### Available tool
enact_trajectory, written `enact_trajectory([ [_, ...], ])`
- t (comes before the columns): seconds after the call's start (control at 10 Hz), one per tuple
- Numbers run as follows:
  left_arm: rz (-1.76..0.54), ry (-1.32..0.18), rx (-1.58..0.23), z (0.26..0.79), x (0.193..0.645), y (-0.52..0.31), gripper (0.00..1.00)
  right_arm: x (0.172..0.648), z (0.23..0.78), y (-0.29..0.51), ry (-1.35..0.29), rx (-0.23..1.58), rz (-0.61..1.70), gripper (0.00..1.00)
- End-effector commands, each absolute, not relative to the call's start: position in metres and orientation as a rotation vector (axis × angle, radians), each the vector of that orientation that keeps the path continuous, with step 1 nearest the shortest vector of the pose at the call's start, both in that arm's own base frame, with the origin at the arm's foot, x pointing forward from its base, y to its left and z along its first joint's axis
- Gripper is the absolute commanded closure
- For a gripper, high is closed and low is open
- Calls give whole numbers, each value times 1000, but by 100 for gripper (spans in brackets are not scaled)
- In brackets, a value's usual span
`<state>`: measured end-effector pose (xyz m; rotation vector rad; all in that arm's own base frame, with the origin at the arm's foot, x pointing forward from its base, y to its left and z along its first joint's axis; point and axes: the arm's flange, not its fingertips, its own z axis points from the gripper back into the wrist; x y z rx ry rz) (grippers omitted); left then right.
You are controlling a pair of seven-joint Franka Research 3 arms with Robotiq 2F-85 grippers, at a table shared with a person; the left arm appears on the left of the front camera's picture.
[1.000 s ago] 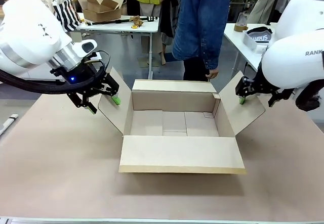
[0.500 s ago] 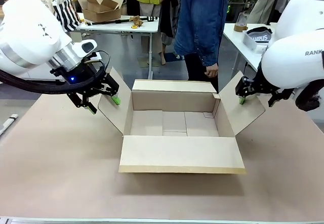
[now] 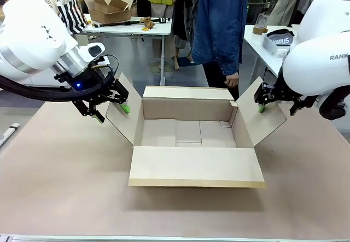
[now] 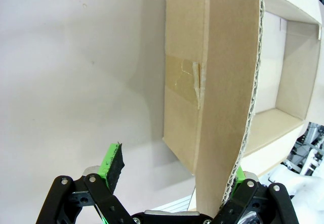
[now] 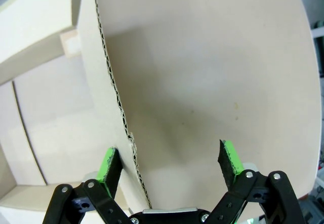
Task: Pack the gift set into the box.
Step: Lift both hands away from the flaps of the Package Box.
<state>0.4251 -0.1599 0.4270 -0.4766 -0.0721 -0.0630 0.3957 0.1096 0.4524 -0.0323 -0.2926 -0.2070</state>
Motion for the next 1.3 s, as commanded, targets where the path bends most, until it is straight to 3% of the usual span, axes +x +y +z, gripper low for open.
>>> enact_trajectory([
  [0.0,-59,-78,-464,428,425,-160,0,397,456,108,-287,-35,-211,0],
  [1.2,-59,-78,-464,428,425,-160,0,397,456,108,-287,-35,-211,0],
])
